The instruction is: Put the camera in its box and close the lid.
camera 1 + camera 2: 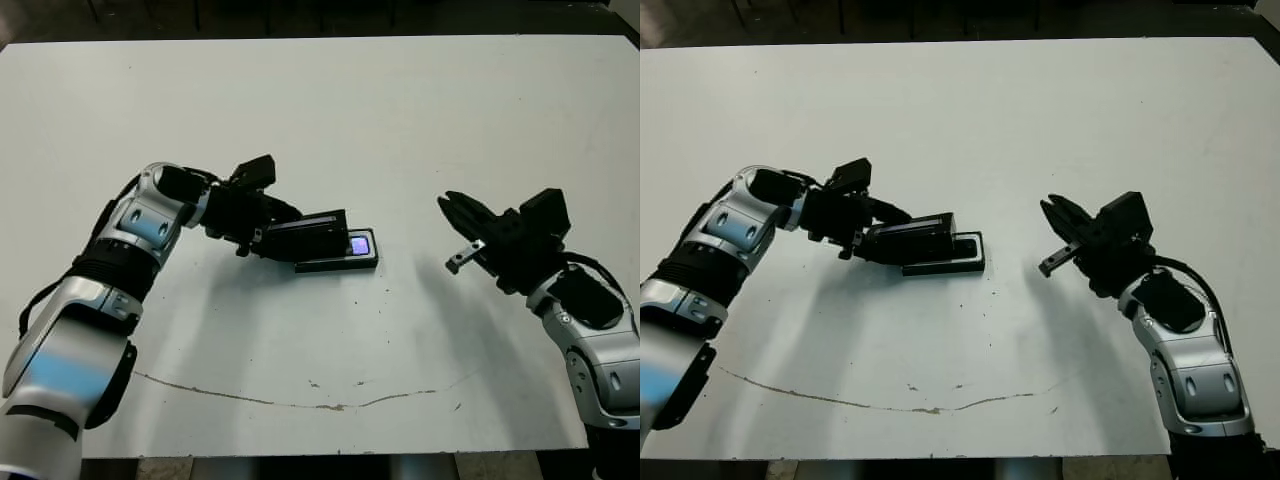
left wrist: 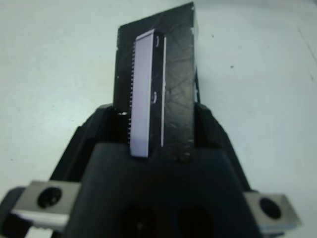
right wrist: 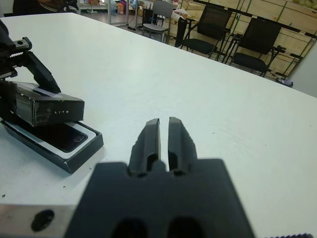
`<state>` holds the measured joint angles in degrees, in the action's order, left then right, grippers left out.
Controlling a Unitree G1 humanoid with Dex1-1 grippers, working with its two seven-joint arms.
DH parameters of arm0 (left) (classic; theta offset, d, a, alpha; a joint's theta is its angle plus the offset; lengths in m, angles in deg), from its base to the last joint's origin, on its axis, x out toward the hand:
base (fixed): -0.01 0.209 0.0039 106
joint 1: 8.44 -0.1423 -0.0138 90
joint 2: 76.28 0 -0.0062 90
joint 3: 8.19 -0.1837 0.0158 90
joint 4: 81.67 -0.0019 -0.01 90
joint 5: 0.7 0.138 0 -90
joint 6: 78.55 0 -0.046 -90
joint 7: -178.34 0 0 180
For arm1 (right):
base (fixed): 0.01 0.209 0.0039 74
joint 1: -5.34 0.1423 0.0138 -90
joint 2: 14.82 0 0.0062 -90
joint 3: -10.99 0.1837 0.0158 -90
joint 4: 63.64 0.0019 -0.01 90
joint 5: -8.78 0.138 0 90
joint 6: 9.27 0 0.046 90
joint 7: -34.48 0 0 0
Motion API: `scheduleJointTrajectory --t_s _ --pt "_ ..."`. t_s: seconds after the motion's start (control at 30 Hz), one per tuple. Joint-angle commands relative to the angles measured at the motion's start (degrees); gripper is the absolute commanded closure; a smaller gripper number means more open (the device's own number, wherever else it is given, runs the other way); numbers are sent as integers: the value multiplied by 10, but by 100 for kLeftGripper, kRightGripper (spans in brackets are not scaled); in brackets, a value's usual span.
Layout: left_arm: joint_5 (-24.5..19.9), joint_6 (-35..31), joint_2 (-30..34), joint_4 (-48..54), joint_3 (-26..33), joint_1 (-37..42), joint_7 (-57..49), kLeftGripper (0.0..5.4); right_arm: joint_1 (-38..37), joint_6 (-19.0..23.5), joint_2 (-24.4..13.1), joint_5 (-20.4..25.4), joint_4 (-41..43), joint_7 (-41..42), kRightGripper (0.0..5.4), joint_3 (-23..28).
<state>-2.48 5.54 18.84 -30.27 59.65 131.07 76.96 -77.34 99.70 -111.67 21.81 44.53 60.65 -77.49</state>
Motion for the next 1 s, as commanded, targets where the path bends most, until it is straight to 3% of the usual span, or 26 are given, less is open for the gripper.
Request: scheduleJointTrajectory --t_s 0.03,0.5,0.83,1.0 --pt "28 -10 11 -14 -20 -25 10 267 -10 15 -3 -2 0 -3 540 1" --pt "31 -14 -2 27 -18 -76 -63 267 -12 17 1 -1 2 -3 540 1" --pt "19 -70 34 198 -27 -144 -88 267 -14 9 2 -3 -1 -2 540 0" --pt "36 -144 55 284 -49 -163 -111 267 -13 8 7 -8 -1 -7 540 -5"
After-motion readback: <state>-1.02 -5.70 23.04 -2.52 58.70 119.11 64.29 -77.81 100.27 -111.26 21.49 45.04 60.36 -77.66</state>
